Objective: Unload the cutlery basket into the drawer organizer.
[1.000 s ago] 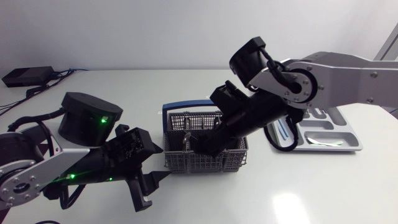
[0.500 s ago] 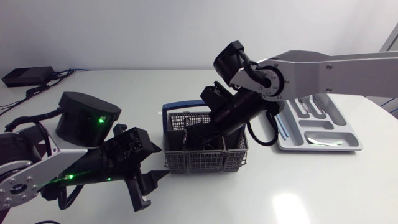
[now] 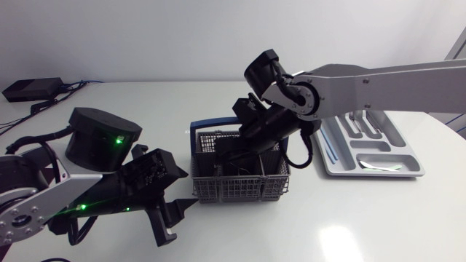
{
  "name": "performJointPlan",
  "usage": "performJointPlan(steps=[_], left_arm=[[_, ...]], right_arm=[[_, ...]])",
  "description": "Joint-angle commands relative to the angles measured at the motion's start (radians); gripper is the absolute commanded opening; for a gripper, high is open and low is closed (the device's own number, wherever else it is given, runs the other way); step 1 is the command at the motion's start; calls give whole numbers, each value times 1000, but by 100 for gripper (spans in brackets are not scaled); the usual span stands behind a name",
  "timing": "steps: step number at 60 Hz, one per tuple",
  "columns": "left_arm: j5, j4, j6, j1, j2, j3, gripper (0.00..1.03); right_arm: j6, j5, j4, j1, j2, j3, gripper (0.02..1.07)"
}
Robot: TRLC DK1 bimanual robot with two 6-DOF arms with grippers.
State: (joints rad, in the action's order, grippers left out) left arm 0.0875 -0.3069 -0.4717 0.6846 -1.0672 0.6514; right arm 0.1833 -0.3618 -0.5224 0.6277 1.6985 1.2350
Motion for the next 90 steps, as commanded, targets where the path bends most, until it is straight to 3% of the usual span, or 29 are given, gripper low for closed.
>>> performJointPlan(steps=[1,8,23,28,45,62,69,73,74,76,79,90], left_arm=[[-9,-9,4,3,9,-4,71],[-11,-9,2,-3,10,-9,71],[-11,-6,1,-7,10,-16,71],[-11,-6,1,-7,10,-19,71],[-11,-8,1,-8,19,-29,71],[-11,-8,2,0,19,-36,71],[-11,-6,2,-2,21,-45,71],[-11,-5,1,-2,21,-50,71],[-11,-5,1,-2,21,-52,71],[-11,-3,1,-3,21,-55,71],[-11,-1,-1,-8,21,-56,71],[-11,17,-1,-11,21,-65,71]], right_arm=[[39,30,27,15,-22,-12,79],[70,40,65,23,-96,-37,79],[68,-40,64,15,-96,-52,80],[82,-28,59,13,-105,-60,89],[105,-39,101,27,-106,-132,97],[315,-20,170,29,-49,-135,97],[378,-17,228,50,-33,-140,83],[401,-12,295,47,-39,-160,61],[412,-11,323,44,-43,-169,50],[421,-8,349,40,-48,-175,38],[435,-6,371,35,-48,-178,26],[449,-14,321,40,-2,-157,26]])
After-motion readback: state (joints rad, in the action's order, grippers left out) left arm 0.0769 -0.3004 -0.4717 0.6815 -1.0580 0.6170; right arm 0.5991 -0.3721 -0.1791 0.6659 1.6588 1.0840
